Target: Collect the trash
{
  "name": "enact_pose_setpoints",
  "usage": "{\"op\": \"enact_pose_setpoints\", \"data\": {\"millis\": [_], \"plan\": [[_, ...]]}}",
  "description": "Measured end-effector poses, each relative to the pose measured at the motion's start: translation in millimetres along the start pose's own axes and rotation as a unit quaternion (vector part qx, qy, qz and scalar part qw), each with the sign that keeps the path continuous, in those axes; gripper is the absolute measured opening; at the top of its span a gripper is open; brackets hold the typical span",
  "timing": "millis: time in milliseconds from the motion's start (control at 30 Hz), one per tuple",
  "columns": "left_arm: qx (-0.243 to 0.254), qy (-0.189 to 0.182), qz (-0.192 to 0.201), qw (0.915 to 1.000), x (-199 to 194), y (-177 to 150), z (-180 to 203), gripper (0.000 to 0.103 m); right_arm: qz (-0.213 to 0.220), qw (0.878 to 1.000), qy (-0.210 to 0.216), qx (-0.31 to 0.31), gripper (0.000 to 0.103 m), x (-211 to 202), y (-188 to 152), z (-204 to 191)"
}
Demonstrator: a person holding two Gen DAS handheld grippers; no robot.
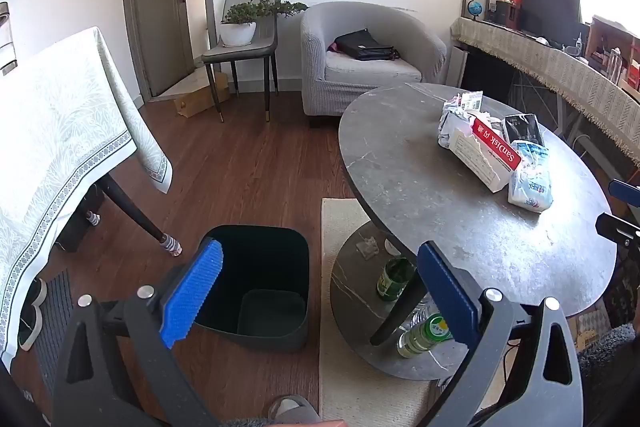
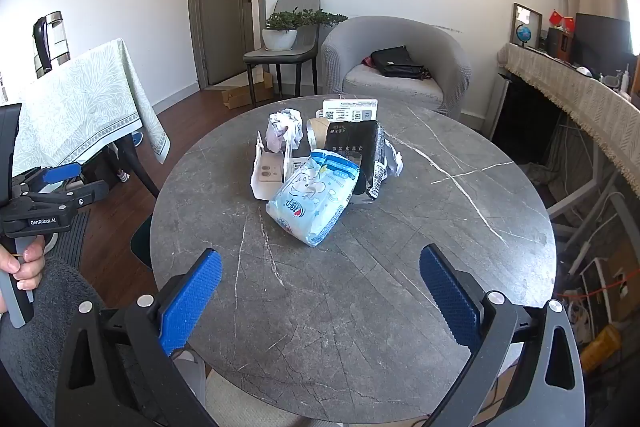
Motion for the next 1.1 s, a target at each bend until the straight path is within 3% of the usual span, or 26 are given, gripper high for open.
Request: {"op": "enact_pose_setpoints", "data": {"millis": [1100], "plan": [[-0.006,-0.005,-0.003,1.0,4.0,0.1,-1.1,0.1,-0.001,1.0,0.001,0.002,0.1,0.6,-0.7,-0.4]]}}
Point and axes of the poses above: each gripper's, at about its wrist camera, not at the fingertips, and x roughly the way its jaws point, z to its right, y to its top, the point moved 8 cm from there along x, roughly the way its jaws point, and after that the axes turned 14 degrees about y, right-handed, at the moved point
